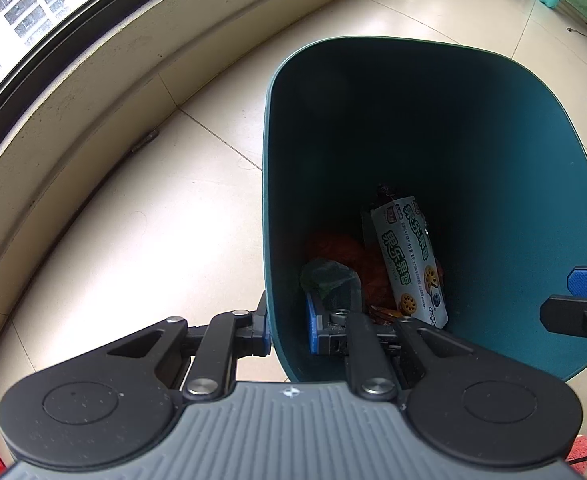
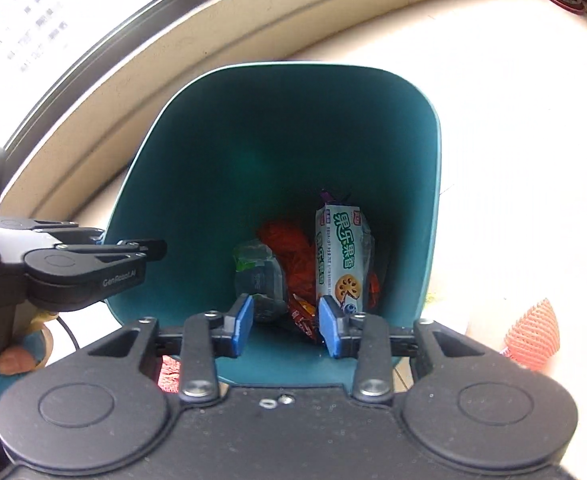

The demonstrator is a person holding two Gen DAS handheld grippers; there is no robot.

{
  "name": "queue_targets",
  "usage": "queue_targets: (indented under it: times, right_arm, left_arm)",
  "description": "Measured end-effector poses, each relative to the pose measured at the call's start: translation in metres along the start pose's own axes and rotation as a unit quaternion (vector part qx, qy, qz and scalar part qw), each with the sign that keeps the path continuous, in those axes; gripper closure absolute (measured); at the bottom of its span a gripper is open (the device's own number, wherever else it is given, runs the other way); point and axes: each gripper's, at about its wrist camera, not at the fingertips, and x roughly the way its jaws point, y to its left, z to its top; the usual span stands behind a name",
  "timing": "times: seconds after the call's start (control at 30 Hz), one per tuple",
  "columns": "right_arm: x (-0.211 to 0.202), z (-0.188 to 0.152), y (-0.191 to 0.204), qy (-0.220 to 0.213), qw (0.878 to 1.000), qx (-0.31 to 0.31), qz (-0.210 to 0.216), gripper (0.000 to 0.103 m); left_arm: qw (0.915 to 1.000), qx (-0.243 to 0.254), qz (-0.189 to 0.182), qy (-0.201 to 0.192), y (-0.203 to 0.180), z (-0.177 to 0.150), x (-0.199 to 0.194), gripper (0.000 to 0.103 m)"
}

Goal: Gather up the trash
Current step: 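Carry the red wrapper over the bin and open the right tool, then reach the right tool to the white knotted cloth and grasp it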

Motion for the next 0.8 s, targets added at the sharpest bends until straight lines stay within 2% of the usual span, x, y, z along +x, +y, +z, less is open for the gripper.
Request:
queue_targets:
  times: [0.17,0.47,0.67,0.8]
  right_arm:
    - [-0.034,-0.007,-0.011,-0.030,0.999,0.007,0.012,0.063]
    - [-0.074,-0.025,-0.056,-0.076,0.996,0.050,-0.011,0.051]
    - [-0.061,-0.047,-0.120,-0.076,0.988,0.124,-0.056,0.041]
    - [-0.038,-0.064,-0.160,-0.055,0.981,0.171,-0.077,0.039]
  left_arm:
    - [1.0000,-0.001,0.004,0.001,-0.001,0.000,0.000,0.087]
    - [1.0000,-0.008,0.002,0.005,0.001,0.001,0.000,0.087]
    - [1.0000,-0.006,0.005,0.003,-0.001,0.000,0.001,0.087]
    - [0.9999,-0.006,0.008,0.004,-0.002,0.000,0.001,0.087]
